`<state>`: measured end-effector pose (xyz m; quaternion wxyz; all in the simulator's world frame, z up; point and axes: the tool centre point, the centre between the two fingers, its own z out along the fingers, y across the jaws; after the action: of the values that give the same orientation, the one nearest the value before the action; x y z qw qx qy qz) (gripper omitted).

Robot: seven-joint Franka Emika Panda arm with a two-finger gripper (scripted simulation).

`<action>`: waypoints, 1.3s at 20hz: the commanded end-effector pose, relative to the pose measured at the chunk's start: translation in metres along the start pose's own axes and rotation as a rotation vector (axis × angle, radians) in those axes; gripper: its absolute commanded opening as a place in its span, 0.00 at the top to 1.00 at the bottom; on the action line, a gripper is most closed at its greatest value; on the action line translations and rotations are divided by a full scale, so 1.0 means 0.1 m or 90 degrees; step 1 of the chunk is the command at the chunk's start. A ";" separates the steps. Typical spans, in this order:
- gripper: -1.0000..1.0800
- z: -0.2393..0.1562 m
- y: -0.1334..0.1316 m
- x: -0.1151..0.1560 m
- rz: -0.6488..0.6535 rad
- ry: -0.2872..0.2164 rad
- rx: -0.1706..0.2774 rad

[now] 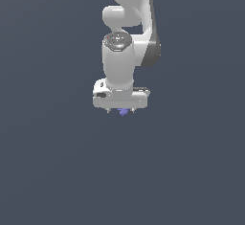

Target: Pick up the object and move it to a goal position.

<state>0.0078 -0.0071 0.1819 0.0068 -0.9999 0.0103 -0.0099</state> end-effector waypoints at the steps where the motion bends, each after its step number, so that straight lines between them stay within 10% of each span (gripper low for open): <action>1: 0.04 0.01 -0.01 -0.01 -0.004 0.000 0.000; 26: 0.04 0.80 -0.05 -1.00 -0.265 -0.013 -0.006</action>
<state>-0.0844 0.0002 0.1035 0.0000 -0.9828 -0.1845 -0.0010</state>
